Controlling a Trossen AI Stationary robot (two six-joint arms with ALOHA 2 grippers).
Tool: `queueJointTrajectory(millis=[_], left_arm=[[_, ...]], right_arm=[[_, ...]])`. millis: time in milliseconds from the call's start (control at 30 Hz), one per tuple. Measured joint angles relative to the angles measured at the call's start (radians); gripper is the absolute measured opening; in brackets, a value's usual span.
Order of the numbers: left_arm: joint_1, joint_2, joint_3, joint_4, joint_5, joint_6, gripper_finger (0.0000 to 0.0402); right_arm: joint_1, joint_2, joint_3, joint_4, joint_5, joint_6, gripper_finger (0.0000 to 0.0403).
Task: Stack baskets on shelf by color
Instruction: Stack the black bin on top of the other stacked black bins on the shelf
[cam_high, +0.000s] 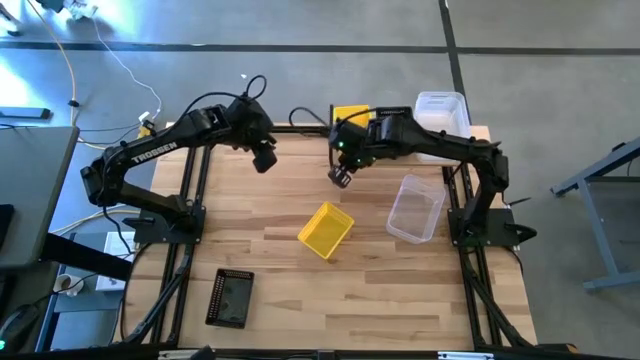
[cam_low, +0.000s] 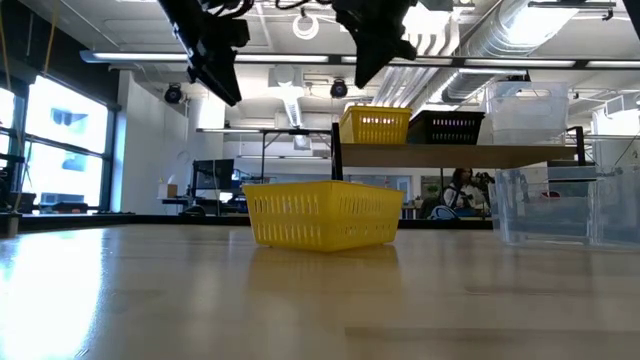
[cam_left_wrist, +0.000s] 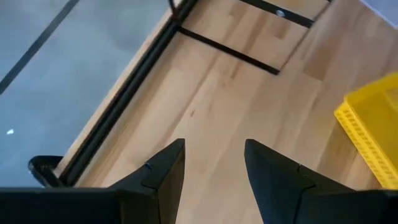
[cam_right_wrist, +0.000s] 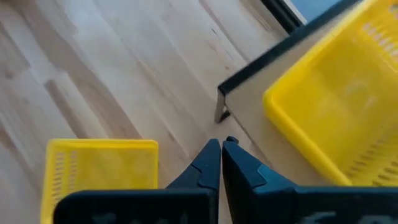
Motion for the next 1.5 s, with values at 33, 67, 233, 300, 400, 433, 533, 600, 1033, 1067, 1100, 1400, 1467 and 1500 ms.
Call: queueJointTrajectory(millis=[33, 67, 233, 300, 400, 433, 533, 600, 1033, 1067, 1100, 1400, 1467, 1500], left_arm=[[-0.006, -0.001, 0.0, -0.007, 0.001, 0.003, 0.0156], [-0.015, -0.002, 0.0, -0.014, 0.003, 0.003, 0.0156], [-0.071, -0.003, 0.0, -0.067, 0.014, -0.005, 0.0156], [-0.098, -0.003, 0.0, -0.092, 0.014, -0.01, 0.0156], [-0.139, -0.003, 0.0, -0.121, 0.013, -0.065, 0.0156], [-0.153, -0.003, 0.0, -0.133, 0.014, -0.089, 0.0156], [-0.191, -0.003, 0.0, -0.167, 0.013, -0.158, 0.0156], [-0.215, -0.003, 0.0, -0.196, 0.01, -0.215, 0.0156], [-0.403, -0.003, 0.0, -0.411, -0.121, -0.537, 0.0156], [-0.424, -0.003, 0.0, -0.424, -0.121, -0.567, 0.0156], [-0.45, -0.003, 0.0, -0.439, -0.121, -0.598, 0.0156], [-0.717, -0.006, 0.0, -0.484, -0.117, -0.941, 0.0156], [-0.78, -0.006, 0.0, -0.485, -0.111, -1.041, 0.0156], [-0.811, -0.006, 0.0, -0.485, -0.108, -1.089, 0.0156]], right_arm=[[0.008, 0.0, -0.007, -0.021, 0.017, 0.018, 0.0004], [0.016, 0.002, -0.008, -0.051, 0.031, 0.038, 0.0004], [0.062, 0.002, -0.008, -0.139, 0.067, 0.116, 0.0004], [0.079, -0.002, -0.008, -0.174, 0.092, 0.132, 0.0004], [0.096, -0.003, -0.008, -0.229, 0.094, 0.141, 0.0004], [0.102, -0.003, -0.008, -0.25, 0.094, 0.14, 0.0004], [0.116, -0.003, -0.008, -0.307, 0.096, 0.121, 0.0004], [0.126, -0.003, -0.008, -0.34, 0.094, 0.096, 0.0004], [0.249, -0.109, -0.009, -0.373, 0.083, -0.011, 0.0004], [0.263, -0.116, -0.009, -0.372, 0.084, -0.012, 0.0004], [0.277, -0.12, -0.009, -0.371, 0.087, -0.012, 0.0004], [0.396, -0.133, -0.009, -0.345, 0.109, 0.007, 0.0004], [0.405, -0.133, -0.009, -0.344, 0.109, -0.001, 0.0004], [0.408, -0.133, -0.009, -0.344, 0.109, -0.005, 0.0004]])
